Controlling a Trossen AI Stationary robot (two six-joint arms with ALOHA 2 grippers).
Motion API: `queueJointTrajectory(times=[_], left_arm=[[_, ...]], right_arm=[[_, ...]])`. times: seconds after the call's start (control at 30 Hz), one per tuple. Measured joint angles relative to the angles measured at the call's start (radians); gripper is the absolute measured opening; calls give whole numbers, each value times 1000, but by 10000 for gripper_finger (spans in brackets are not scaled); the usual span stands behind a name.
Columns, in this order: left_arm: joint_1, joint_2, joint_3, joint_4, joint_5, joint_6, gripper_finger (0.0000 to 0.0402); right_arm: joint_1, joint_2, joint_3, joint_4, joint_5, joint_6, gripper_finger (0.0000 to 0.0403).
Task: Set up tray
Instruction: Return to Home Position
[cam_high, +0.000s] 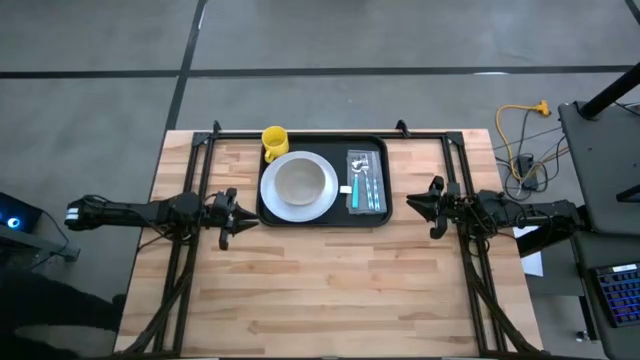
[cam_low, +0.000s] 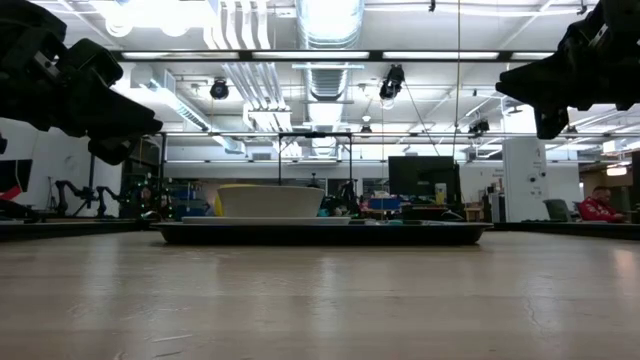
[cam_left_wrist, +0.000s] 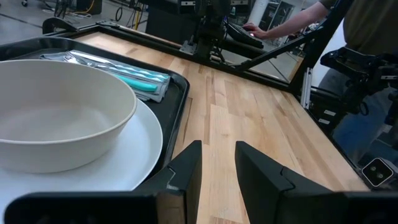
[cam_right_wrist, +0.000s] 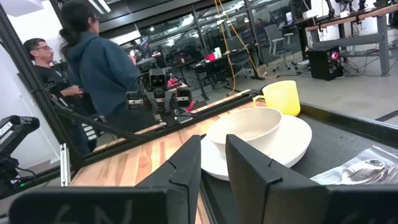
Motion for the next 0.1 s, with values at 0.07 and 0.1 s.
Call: queueJointTrajectory(times=[0.07, 0.1], left_arm=[[0, 0, 0, 0, 0, 0, 82], [0, 0, 0, 0, 0, 0, 82]], right_arm=[[0, 0, 0, 0, 0, 0, 71], [0, 0, 0, 0, 0, 0, 72]])
